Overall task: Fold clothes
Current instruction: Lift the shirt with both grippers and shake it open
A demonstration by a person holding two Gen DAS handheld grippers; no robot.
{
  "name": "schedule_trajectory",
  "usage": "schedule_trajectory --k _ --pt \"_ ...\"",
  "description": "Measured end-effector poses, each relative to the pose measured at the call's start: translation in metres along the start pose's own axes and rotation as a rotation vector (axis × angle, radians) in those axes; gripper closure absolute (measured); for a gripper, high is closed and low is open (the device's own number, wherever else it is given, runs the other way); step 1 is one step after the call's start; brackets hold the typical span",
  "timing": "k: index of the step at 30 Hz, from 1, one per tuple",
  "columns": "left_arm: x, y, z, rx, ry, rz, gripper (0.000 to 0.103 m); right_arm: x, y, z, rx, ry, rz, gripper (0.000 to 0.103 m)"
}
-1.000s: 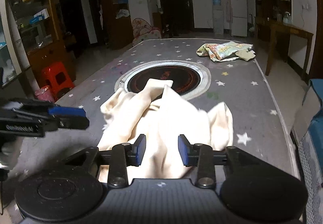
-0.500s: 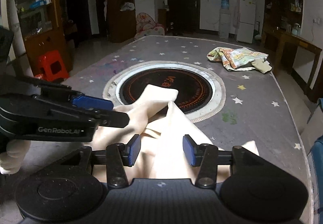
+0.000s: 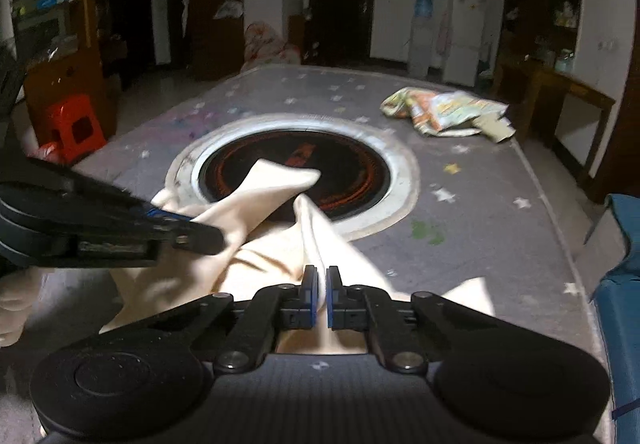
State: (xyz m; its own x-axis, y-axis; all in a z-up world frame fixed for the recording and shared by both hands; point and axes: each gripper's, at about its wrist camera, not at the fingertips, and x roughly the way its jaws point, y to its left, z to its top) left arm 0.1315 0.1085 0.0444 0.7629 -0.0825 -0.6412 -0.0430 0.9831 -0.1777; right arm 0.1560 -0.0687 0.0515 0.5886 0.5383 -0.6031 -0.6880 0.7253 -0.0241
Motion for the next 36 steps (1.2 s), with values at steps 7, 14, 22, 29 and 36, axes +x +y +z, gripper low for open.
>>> schedule_trajectory --k 7,14,22,29,36 --pt "-0.053 0.013 -0.006 -0.060 -0.094 0.015 0.100 -0.040 -0.013 0.002 0.016 -0.082 -0.042 0.101" --pt "-0.116 0.030 -0.035 -0.116 -0.157 0.021 0.100 -0.083 -0.012 -0.005 0.014 -0.159 -0.076 0.101" --pt "-0.178 0.049 -0.080 -0.163 -0.186 0.028 0.100 -0.142 -0.022 -0.024 0.058 -0.235 -0.143 0.102" --pt "-0.211 0.059 -0.115 -0.197 -0.160 0.015 0.100 -0.188 -0.039 -0.044 0.105 -0.253 -0.235 0.102" --pt "-0.233 0.067 -0.134 -0.221 -0.158 0.067 0.101 -0.170 -0.020 -0.060 0.053 -0.137 -0.112 0.078"
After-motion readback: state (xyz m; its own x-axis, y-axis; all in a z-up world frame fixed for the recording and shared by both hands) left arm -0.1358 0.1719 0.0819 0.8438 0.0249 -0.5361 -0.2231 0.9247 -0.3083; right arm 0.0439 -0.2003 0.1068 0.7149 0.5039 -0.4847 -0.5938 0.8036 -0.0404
